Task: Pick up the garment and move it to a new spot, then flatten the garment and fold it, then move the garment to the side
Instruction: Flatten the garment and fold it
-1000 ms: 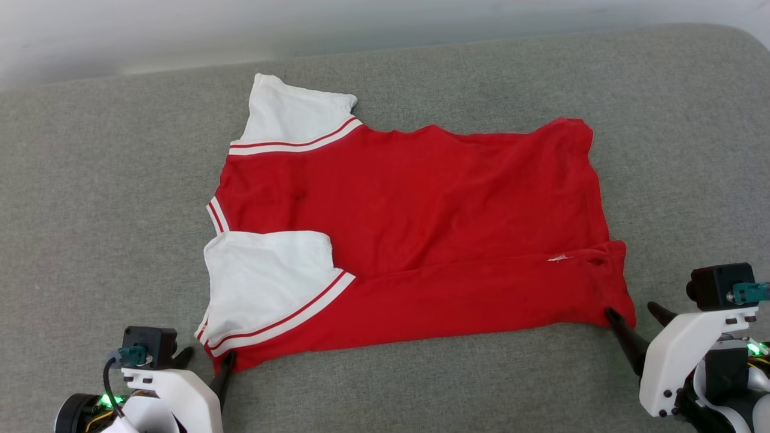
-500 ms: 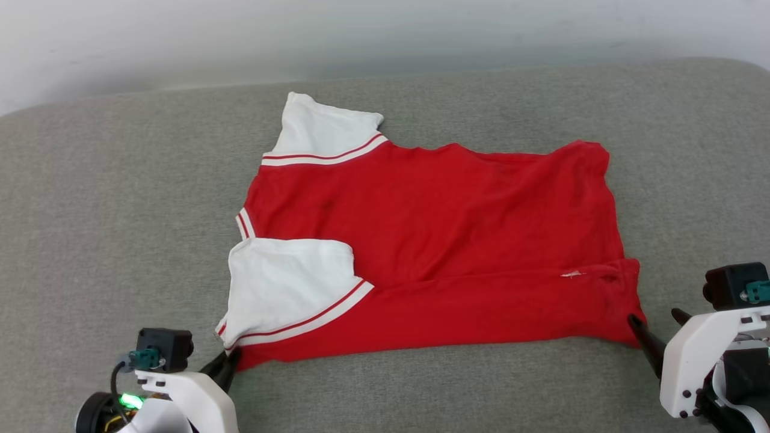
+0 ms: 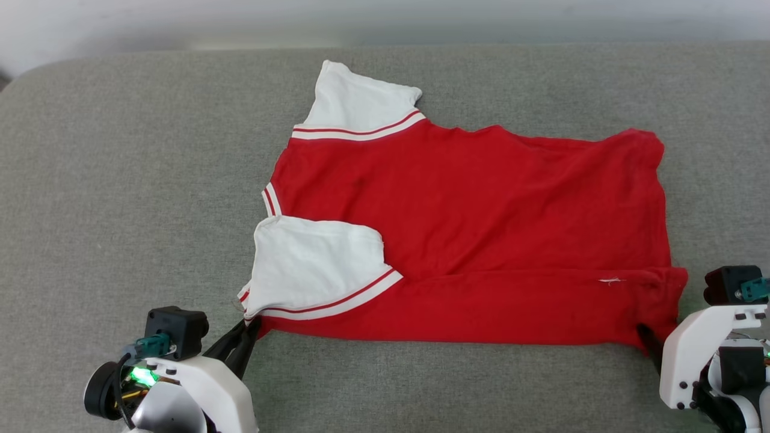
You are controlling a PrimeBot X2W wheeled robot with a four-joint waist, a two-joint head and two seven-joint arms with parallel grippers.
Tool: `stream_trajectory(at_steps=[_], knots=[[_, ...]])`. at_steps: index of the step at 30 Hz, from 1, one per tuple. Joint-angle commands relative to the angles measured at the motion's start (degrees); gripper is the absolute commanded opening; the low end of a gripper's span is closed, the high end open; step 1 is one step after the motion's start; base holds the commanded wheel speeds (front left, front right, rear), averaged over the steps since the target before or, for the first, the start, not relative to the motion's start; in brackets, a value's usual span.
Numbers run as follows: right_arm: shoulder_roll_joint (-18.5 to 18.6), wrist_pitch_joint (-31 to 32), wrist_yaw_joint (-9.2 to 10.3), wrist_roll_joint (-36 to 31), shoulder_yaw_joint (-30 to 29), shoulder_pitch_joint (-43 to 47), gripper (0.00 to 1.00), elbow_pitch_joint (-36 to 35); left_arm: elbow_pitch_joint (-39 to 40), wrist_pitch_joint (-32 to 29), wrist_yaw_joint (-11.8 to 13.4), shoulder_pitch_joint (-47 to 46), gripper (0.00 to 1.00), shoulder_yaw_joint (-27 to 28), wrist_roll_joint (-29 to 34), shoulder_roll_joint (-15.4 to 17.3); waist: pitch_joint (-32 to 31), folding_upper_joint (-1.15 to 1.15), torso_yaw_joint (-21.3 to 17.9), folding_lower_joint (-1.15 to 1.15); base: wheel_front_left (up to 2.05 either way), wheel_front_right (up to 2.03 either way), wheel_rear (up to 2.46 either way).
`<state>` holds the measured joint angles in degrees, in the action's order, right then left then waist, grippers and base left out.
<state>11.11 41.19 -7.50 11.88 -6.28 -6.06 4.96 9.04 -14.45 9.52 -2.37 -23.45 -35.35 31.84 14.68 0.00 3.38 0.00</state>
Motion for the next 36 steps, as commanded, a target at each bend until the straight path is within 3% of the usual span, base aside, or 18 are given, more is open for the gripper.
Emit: stream_trajectory(at_steps=[1, 5, 6, 7, 8, 16, 26, 36], knots=[[-0.4, 0.3, 0.03, -0.3, 1.0, -0.1, 1.00, 2.2, 0.4, 0.1, 0.0, -0.8, 0.00, -0.1, 0.4, 0.1, 0.9, 0.00, 0.6, 0.00, 0.00, 0.00, 0.00], [-1.5, 1.0, -0.07, 0.6, 2.8, 0.2, 0.98, 5.4, 0.4, -0.3, -0.3, -1.3, 0.00, -0.4, 0.4, 0.4, 1.6, 0.00, 1.0, 0.00, 0.00, 0.00, 0.00], [-1.6, 1.2, -0.07, 0.7, 2.9, 0.2, 0.47, 6.0, 0.3, -0.3, -0.3, -1.4, 0.00, -0.4, 0.4, 0.4, 1.7, 0.00, 1.1, 0.00, 0.00, 0.00, 0.00], [-1.6, 1.1, -0.07, 0.7, 3.0, 0.3, 0.16, 6.5, 0.0, -0.4, -0.3, -1.4, 0.00, -0.5, 0.5, 0.5, 1.7, 0.00, 1.1, 0.00, 0.00, 0.00, 0.00], [-1.5, 0.9, -0.06, 0.8, 3.1, 0.3, 0.00, 7.0, -0.2, -0.5, -0.3, -1.4, 0.00, -0.6, 0.5, 0.6, 1.6, 0.00, 1.1, 0.00, 0.00, 0.00, 0.00], [0.6, -0.7, 0.04, 1.3, 1.0, 0.8, 0.00, 6.8, -2.1, -0.9, -1.3, 1.5, 0.00, -0.9, -1.1, 1.6, -1.9, 0.00, 0.2, 0.00, 0.00, 0.00, 0.00], [3.5, 1.0, 0.05, 5.1, -0.6, 6.3, 0.00, -0.4, -1.5, -3.8, -1.0, 8.6, 0.00, -2.4, -2.7, 4.2, -8.1, 0.00, -0.9, 0.00, 0.00, 0.00, 0.00], [4.1, 4.0, 0.06, 5.8, -2.2, 11.8, 0.00, -2.7, -3.0, -4.7, -1.2, 11.2, 0.00, -4.0, -3.3, 4.3, -7.8, 0.00, -2.4, 0.00, 0.00, 0.00, 0.00]])
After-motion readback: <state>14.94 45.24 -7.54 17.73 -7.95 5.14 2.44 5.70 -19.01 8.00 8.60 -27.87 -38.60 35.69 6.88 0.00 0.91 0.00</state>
